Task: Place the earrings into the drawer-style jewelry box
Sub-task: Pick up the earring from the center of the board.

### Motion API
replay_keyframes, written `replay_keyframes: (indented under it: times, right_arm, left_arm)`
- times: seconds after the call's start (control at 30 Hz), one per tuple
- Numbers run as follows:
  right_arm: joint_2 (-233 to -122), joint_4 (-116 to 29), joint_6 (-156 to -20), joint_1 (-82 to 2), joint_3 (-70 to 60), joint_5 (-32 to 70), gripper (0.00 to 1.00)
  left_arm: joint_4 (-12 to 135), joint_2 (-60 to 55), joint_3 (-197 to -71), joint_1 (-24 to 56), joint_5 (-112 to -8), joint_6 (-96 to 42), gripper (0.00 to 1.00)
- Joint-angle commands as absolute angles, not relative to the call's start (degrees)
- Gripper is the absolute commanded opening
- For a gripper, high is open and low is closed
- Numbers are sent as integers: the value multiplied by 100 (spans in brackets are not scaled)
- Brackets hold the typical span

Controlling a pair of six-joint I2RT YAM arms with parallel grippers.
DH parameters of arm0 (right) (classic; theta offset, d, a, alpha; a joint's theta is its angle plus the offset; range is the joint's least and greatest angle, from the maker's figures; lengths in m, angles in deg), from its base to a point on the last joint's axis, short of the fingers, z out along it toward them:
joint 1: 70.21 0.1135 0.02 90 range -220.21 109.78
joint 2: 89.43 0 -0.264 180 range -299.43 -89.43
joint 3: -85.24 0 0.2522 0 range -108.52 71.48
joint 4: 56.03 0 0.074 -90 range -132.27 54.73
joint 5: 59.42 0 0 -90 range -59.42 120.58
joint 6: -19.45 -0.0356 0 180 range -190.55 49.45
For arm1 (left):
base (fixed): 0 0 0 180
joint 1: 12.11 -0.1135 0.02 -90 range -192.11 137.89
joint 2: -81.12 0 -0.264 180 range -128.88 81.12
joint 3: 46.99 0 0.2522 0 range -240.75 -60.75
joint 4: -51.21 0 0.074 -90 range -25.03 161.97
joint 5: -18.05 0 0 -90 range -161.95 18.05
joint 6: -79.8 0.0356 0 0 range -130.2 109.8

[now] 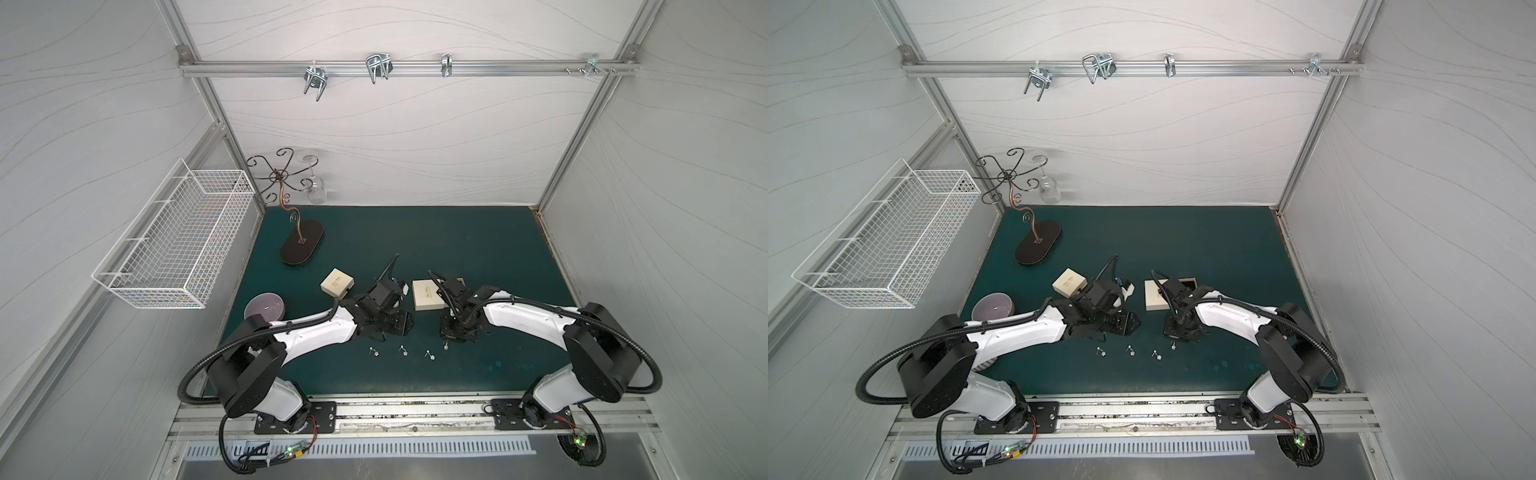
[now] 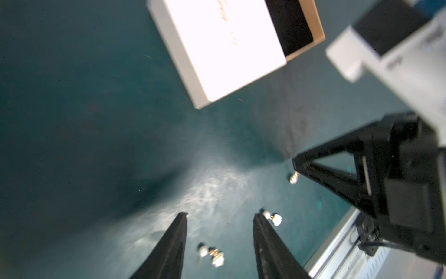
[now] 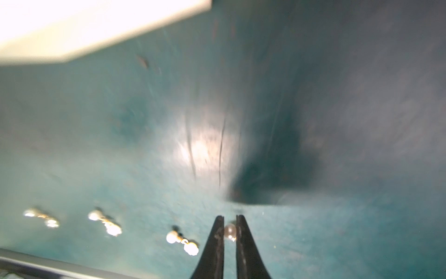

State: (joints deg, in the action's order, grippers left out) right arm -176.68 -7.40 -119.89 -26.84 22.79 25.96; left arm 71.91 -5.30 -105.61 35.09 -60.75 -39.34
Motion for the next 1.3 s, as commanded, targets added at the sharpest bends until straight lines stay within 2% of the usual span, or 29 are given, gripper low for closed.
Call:
replay_keyframes:
  times: [0.0, 0.2, 0.53, 0.67, 1.27]
  right_arm:
    - [-17544, -843, -11851, -2873, 2349, 2326, 12]
    - [-17560, -991, -11761, -3112, 2358, 2053, 12]
    - [-17554, -1183, -11801, -3240, 2437, 1771, 12]
    - [-17551, -1218, -11810, -3260, 2445, 1731, 12]
    - [-17466, -1212, -11834, -3295, 2444, 1629, 12]
  left_arm:
    - [6356, -857, -10722, 3688, -5748, -3910, 48]
    - [5679, -1436, -10786, 3923, -5529, -3633, 47]
    - [4616, -1984, -10693, 3940, -4869, -3380, 34]
    - [4314, -2079, -10646, 3950, -4581, -3375, 33]
    - [4127, -2402, -10716, 3976, -4432, -3410, 24]
